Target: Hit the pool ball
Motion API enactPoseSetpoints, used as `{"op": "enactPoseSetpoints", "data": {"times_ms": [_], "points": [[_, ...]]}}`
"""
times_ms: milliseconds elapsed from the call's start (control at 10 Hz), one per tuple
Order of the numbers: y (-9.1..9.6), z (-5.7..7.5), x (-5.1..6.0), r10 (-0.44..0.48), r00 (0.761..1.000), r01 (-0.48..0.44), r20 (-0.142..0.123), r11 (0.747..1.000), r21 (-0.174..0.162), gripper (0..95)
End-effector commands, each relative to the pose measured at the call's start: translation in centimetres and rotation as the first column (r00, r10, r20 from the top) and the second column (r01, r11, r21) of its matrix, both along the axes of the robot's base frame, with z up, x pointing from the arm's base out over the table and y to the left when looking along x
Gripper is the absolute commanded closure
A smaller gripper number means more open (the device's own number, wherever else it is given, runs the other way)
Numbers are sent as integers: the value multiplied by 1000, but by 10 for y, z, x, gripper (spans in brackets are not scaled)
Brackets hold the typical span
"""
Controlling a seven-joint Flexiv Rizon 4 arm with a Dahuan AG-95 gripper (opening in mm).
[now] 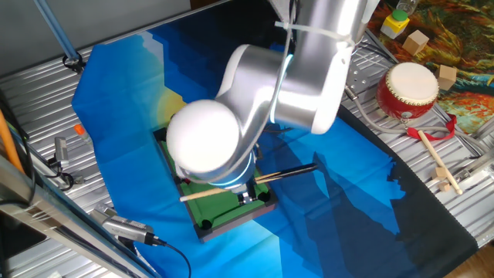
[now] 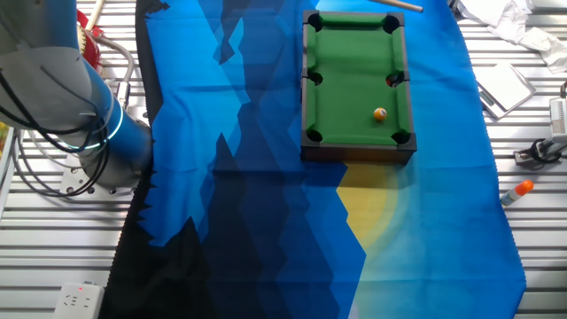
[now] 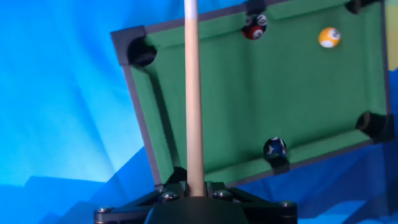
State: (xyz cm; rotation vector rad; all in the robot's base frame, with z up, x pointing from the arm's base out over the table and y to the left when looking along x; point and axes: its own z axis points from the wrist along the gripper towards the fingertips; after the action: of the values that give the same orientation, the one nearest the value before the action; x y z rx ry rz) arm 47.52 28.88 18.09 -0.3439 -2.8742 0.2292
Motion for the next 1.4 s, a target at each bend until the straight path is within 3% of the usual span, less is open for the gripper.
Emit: {"op": "enactPoseSetpoints", "data": {"times_ms": [100,300,400,500,900,1000,1100,1200,1300,1400], "points": [[-1,0,0,319,946,-322,51,944,67,950],[-1,0,0,124,989,-129,77,990,64,950],[-1,0,0,22,996,-32,85,992,118,950],[-1,0,0,-31,996,19,85,989,148,950],[-1,0,0,-37,996,24,80,987,158,950],[-1,0,0,-17,997,4,76,987,162,950],[-1,0,-1,73,995,-84,70,982,171,950],[-1,0,-1,304,949,-315,84,930,189,950],[-1,0,-1,374,923,-386,92,902,196,950],[-1,0,-1,512,850,-527,126,823,210,950]]}}
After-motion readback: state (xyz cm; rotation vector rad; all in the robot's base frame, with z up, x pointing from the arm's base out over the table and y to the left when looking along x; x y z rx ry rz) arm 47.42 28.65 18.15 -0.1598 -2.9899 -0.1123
